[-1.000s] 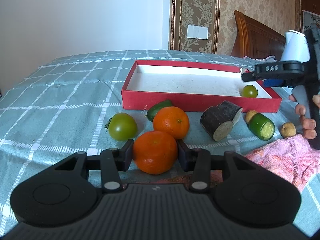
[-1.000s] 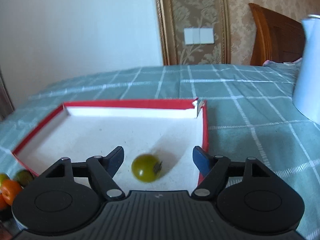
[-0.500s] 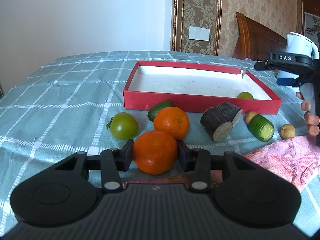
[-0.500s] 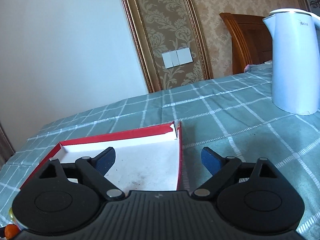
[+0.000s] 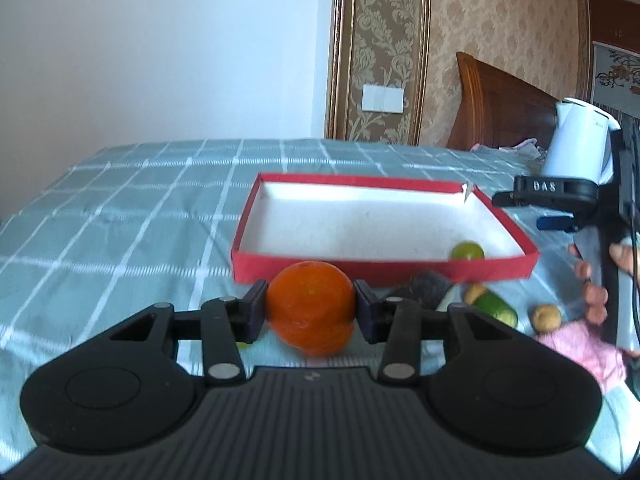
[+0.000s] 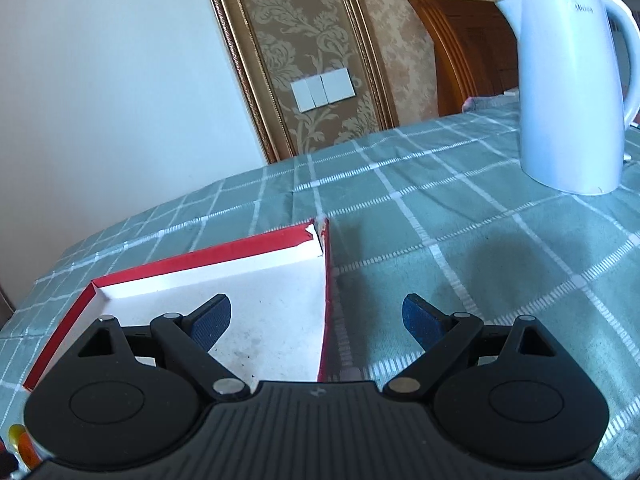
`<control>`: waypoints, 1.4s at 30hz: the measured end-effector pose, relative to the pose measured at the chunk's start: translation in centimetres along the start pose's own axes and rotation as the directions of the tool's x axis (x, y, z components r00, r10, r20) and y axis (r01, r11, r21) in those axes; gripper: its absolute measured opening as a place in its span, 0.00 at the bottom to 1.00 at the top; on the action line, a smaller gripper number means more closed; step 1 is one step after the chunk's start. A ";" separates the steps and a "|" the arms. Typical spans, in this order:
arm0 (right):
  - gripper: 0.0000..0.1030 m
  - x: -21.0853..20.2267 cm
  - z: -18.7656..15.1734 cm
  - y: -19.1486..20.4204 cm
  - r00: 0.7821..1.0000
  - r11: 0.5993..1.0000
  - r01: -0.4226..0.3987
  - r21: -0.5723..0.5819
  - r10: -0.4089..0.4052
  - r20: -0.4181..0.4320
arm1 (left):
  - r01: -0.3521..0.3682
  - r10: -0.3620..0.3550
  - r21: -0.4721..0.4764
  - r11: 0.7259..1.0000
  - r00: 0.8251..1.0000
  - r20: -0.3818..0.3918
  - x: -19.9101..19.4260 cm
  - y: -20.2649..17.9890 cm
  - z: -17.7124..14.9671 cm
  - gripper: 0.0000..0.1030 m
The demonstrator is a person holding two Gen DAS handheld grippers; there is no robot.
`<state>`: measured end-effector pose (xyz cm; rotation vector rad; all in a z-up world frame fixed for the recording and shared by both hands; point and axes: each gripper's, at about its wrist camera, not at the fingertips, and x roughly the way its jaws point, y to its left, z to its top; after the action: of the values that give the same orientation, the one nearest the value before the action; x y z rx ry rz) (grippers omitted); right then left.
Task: Organize fruits
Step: 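Grasp the tangerine with the left gripper and carry it over the tray, then open the left gripper to drop the tangerine in the tray, withdraw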
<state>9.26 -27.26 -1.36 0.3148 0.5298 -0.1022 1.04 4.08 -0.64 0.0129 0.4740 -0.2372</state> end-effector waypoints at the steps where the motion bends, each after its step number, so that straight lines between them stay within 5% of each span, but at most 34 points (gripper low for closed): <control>1: 0.91 -0.1 0.0 0.0 1.000 1.000 0.003 -0.002 -0.003 0.004 | -0.001 0.001 0.003 1.000 1.000 0.001 0.3 -0.1 0.3 0.40; 10: 0.91 0.2 -0.1 0.3 1.000 1.000 0.011 -0.013 -0.012 -0.013 | 0.015 -0.015 0.010 1.000 1.000 -0.001 4.0 -1.0 2.9 0.40; 21: 0.91 0.6 -0.4 0.9 0.999 0.999 0.019 -0.049 -0.020 -0.028 | -0.053 0.053 0.048 0.997 0.999 -0.005 9.7 -1.5 5.8 0.40; 34: 0.91 1.1 -0.6 1.4 0.999 0.996 0.031 -0.081 -0.034 -0.036 | -0.082 0.083 0.007 0.997 0.991 -0.101 15.6 -0.7 7.4 0.40; 42: 0.91 1.2 -0.7 1.7 0.998 0.995 0.028 -0.098 -0.033 -0.047 | -0.112 0.112 0.011 0.994 0.972 -0.205 17.0 -0.3 7.3 0.41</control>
<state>10.28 -25.40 -2.14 0.2148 0.5856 -0.0981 18.91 -0.52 -1.86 0.0641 0.6774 -0.1251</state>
